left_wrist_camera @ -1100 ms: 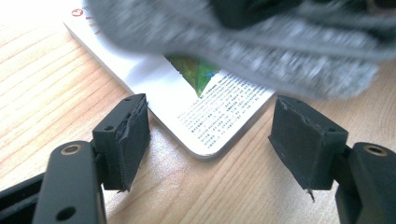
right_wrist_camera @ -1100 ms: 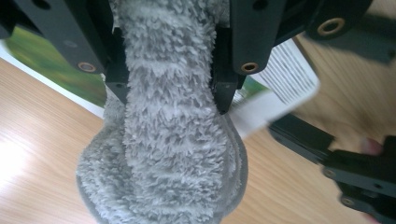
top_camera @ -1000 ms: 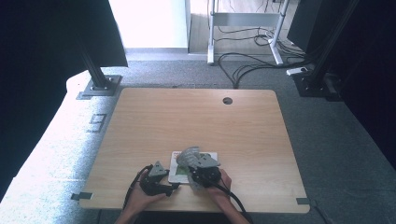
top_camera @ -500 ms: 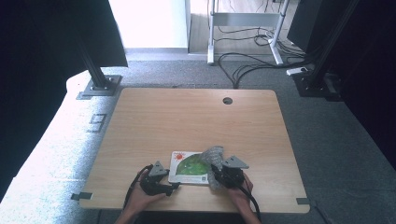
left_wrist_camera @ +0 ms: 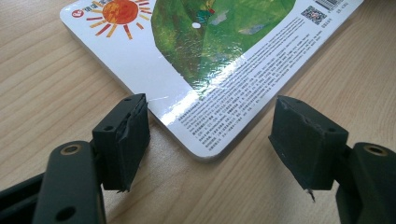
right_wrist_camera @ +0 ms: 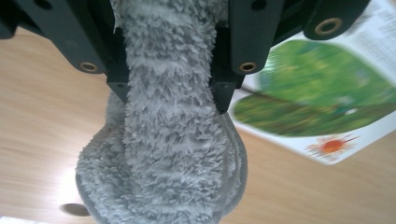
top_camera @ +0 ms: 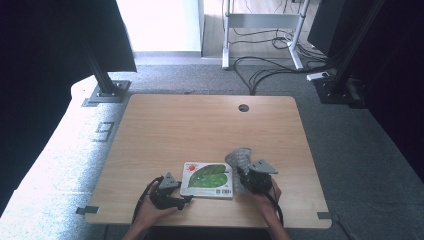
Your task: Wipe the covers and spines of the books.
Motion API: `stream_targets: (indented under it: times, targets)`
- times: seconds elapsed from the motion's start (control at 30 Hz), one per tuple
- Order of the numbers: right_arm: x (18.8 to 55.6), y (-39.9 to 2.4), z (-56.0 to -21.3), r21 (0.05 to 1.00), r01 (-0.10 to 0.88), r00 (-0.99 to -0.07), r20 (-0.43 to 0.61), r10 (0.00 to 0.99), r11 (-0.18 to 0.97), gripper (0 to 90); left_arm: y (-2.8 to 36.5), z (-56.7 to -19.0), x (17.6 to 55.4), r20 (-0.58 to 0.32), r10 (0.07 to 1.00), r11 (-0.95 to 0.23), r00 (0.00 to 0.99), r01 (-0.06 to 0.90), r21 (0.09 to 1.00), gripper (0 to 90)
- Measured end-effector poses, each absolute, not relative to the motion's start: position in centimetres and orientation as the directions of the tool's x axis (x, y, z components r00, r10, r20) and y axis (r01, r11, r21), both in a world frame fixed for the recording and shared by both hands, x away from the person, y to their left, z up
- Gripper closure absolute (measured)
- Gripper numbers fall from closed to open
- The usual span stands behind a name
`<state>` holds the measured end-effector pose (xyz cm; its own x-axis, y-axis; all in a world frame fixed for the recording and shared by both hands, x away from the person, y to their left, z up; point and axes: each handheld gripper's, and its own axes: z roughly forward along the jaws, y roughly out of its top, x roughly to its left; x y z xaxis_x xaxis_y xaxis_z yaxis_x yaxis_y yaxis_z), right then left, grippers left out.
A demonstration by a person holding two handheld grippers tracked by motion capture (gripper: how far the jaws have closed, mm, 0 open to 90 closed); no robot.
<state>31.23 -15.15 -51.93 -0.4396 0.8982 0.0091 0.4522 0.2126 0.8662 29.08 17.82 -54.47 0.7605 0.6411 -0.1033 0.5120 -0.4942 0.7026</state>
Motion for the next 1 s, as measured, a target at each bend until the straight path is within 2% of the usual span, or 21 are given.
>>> stream_targets:
  times: [0.4, 0.67, 0.77, 0.9, 1.0]
  targets:
    - [34.3, -21.2, -50.5, 0.864, 0.485, -0.267, 0.001, 0.964, 0.133, 62.1, 18.1, -54.5, 29.2, -0.116, 0.641, -0.486, 0.759, 0.519, 0.703, 28.0]
    - [36.8, -23.4, -54.0, 0.792, 0.603, -0.176, 0.009, 0.984, 0.101, 60.4, 18.4, -54.4, 29.3, -0.12, 0.642, -0.484, 0.757, 0.523, 0.702, 27.9]
    - [36.9, -23.7, -54.7, 0.796, 0.6, -0.161, 0.023, 0.987, 0.08, 59.7, 18.6, -54.4, 29.4, -0.121, 0.648, -0.48, 0.752, 0.528, 0.701, 27.7]
    - [36.8, -23.7, -54.1, 0.797, 0.595, -0.155, -0.021, 0.988, 0.11, 49.2, 18.7, -54.4, 29.5, -0.121, 0.65, -0.481, 0.75, 0.53, 0.698, 27.4]
    - [36.4, -23.7, -53.3, 0.808, 0.583, -0.139, -0.008, 0.99, 0.088, 39.8, 18.8, -54.4, 29.6, -0.121, 0.655, -0.478, 0.746, 0.533, 0.698, 27.3]
